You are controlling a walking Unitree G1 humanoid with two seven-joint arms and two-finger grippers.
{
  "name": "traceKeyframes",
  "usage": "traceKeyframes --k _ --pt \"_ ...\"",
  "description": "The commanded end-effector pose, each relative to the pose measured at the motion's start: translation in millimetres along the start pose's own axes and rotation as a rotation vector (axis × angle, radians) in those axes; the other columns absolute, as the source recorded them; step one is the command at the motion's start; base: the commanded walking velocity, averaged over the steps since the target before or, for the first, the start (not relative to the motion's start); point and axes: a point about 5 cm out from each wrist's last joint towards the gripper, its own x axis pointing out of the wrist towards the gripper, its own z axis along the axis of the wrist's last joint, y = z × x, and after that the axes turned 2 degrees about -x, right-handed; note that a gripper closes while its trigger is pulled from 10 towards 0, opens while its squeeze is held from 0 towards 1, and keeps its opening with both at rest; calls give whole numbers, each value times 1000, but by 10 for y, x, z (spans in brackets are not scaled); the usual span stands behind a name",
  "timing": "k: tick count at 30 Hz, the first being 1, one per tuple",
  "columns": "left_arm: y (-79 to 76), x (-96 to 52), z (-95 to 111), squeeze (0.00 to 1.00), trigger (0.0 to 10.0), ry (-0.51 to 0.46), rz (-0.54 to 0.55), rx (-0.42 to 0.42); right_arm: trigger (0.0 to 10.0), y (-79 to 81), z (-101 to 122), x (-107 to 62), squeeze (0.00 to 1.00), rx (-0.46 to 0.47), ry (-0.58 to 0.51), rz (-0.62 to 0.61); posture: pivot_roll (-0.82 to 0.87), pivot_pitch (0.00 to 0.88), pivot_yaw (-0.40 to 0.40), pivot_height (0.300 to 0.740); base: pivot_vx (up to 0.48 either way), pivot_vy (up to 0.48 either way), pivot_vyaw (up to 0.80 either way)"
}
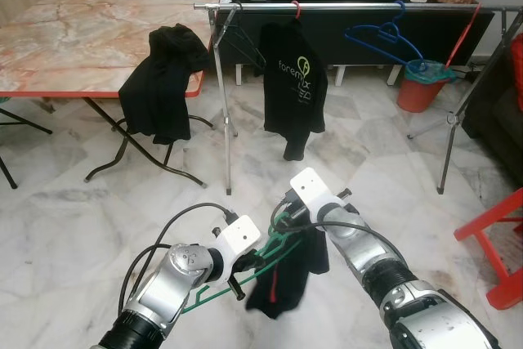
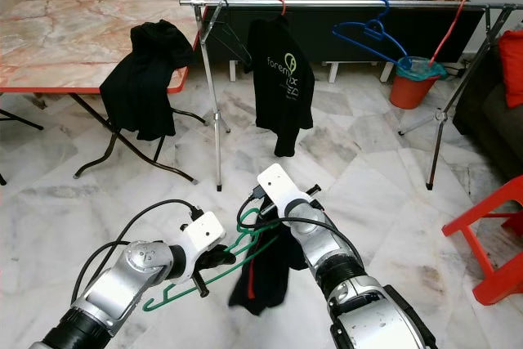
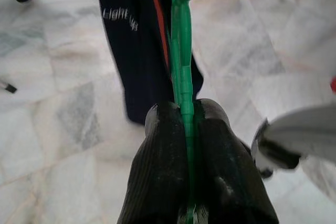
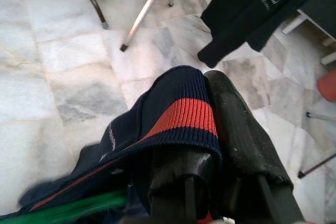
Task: Hang hanger
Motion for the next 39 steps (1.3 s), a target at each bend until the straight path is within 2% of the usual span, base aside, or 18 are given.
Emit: traceKeyframes --k 1,5,12,14,22,25,29,33,37,39 --pt "-47 8 19 0 10000 0 -13 46 10000 -75 101 19 0 -1 -20 -28 -56 0 -32 740 0 0 0" --pt "-14 8 -56 0 10000 55 8 101 10000 -90 61 15 0 -63 -2 -34 -57 0 -31 740 0 0 0" --pt "9 21 -29 0 10000 37 44 110 10000 -33 62 13 0 -62 -13 30 -58 0 -33 740 0 0 0" --pt "117 41 -3 0 10000 38 156 81 10000 -4 65 13 0 -66 -11 45 -57 0 -34 740 0 0 0" --pt "255 31 -10 0 10000 51 281 46 10000 87 64 9 0 -67 -15 84 -55 0 -35 740 0 0 0" --pt "229 39 12 0 10000 25 247 24 10000 130 69 5 0 -66 -26 111 -55 0 -35 740 0 0 0" --pt "158 54 30 0 10000 -1 174 42 10000 210 111 -5 0 -88 -66 165 -57 0 -33 740 0 0 0" --pt "121 75 42 0 10000 -21 144 23 10000 301 172 -26 0 -157 -119 248 -58 0 -32 740 0 0 0" --pt "110 96 58 0 10000 -41 146 3 10000 351 228 -42 0 -165 -154 302 -60 0 -32 740 0 0 0" --pt "108 112 72 0 10000 -66 148 -32 10000 378 251 -53 0 -178 -173 335 -58 0 -34 740 0 0 0"
